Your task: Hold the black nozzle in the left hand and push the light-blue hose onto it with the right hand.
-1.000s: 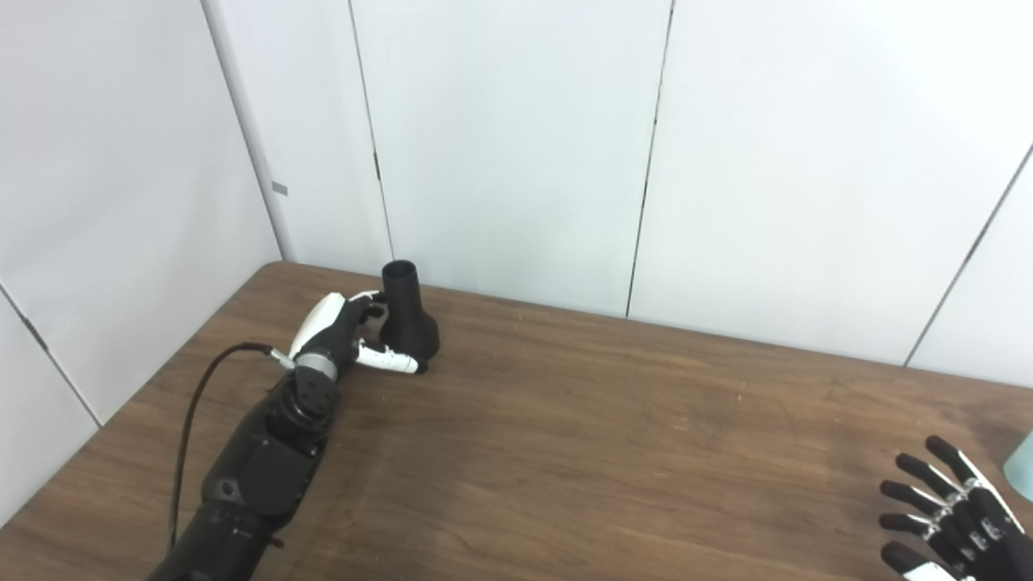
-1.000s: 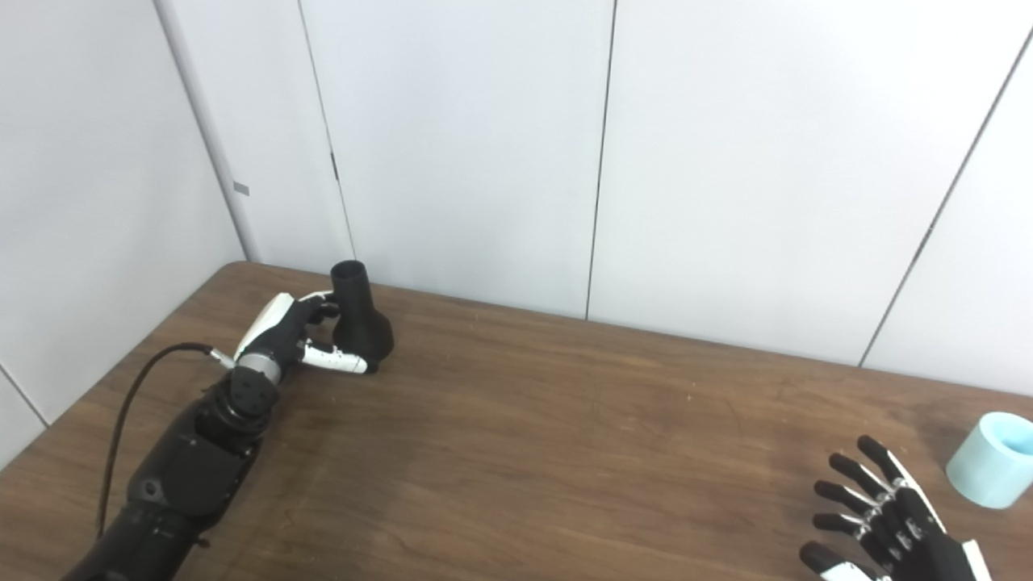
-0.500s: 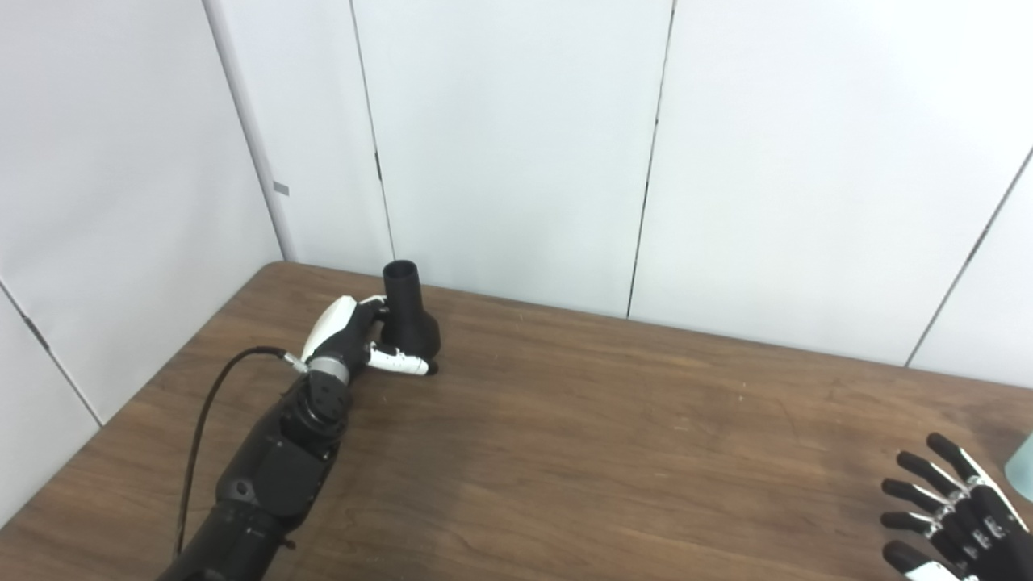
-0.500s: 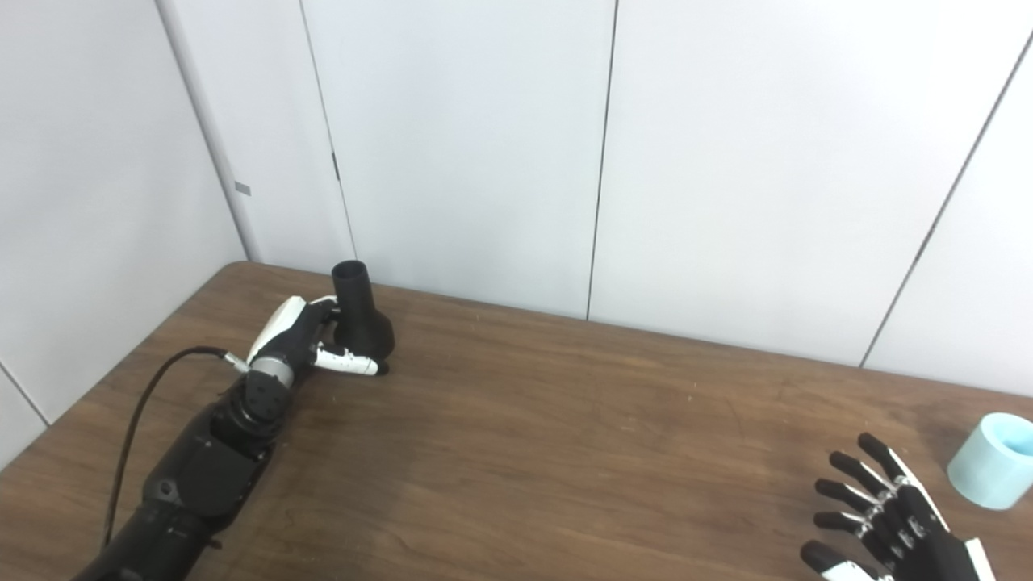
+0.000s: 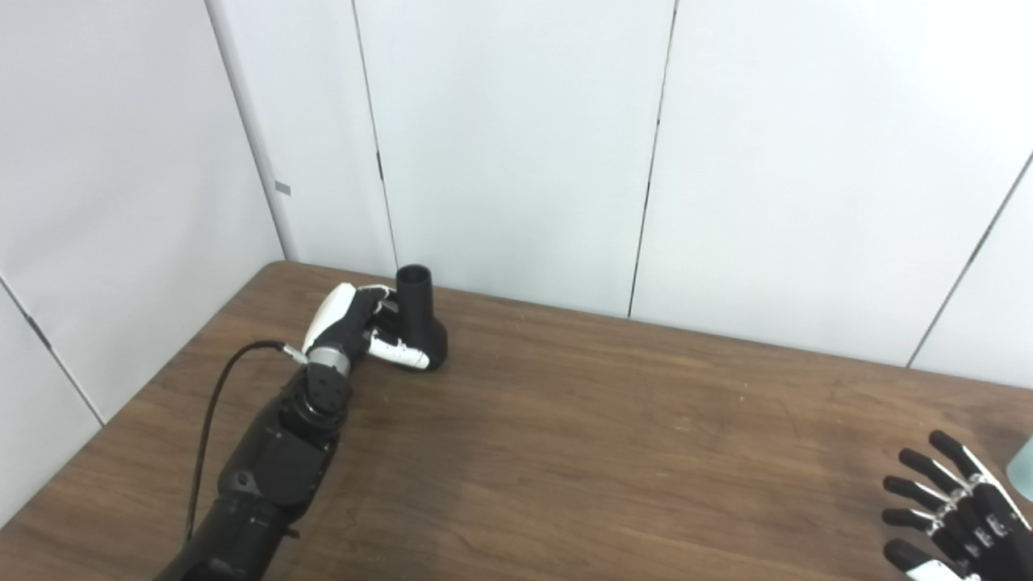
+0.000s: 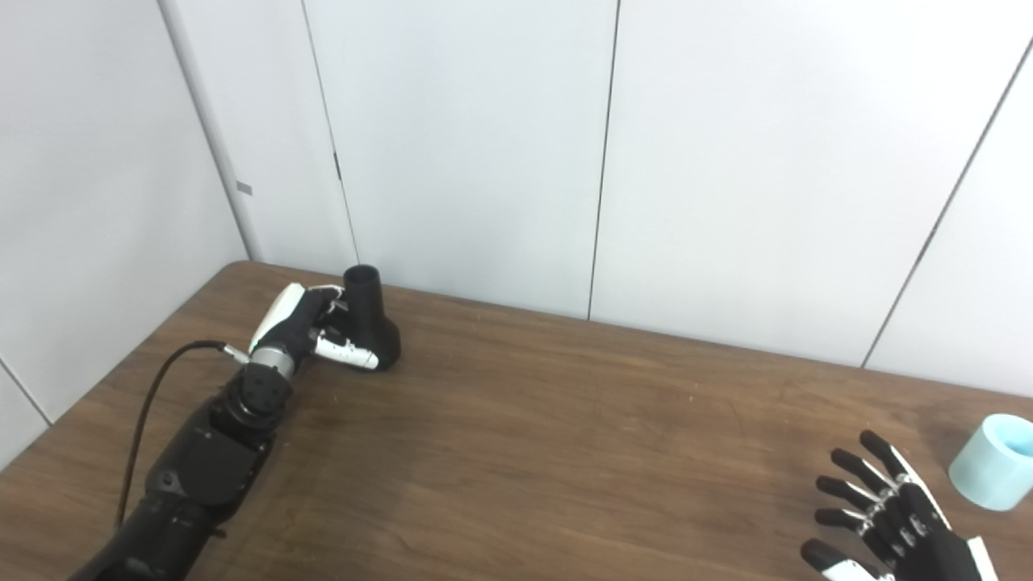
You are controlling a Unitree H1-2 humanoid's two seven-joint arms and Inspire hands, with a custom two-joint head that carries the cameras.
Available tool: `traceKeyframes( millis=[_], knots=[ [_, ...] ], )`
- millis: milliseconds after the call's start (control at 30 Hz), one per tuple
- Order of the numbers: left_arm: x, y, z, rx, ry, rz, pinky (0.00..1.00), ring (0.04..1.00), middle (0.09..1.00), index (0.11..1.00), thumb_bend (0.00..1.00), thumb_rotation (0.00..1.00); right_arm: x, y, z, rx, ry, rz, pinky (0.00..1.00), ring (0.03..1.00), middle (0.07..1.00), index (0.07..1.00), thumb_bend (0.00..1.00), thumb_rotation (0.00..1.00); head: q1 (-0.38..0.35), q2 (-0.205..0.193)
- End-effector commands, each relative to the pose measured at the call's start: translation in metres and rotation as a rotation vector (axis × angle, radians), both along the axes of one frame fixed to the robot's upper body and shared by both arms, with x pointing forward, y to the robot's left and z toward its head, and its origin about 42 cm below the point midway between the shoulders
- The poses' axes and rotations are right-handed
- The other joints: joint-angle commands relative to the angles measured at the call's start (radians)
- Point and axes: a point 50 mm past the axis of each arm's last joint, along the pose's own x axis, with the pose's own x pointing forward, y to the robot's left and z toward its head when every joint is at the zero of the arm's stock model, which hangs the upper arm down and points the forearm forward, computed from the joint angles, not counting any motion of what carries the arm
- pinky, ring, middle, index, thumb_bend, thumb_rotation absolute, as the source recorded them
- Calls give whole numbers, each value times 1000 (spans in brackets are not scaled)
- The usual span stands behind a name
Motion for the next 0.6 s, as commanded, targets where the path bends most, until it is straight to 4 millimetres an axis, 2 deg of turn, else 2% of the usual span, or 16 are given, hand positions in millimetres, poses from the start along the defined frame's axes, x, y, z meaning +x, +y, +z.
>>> traceKeyframes(
  millis=[0,333,533,567],
  knots=[
    [6,-17,-4,-61,2,-67,406,441,439,521,526,2,3,-1,18,-5,-74,-5,610,742,827,905,758,231,2,2],
    [3,-17,-6,-80,-16,-96,434,445,437,517,522,0,4,0,19,-10,-75,-4,616,744,826,906,750,227,4,8],
    [-1,-21,-13,-57,1,-121,504,492,449,513,523,0,5,2,22,-12,-78,-1,616,743,826,907,743,228,-19,16],
    [-2,-24,-14,-48,4,-127,588,512,450,512,523,0,5,2,22,-12,-79,0,615,740,824,905,743,230,-19,16]
  ],
)
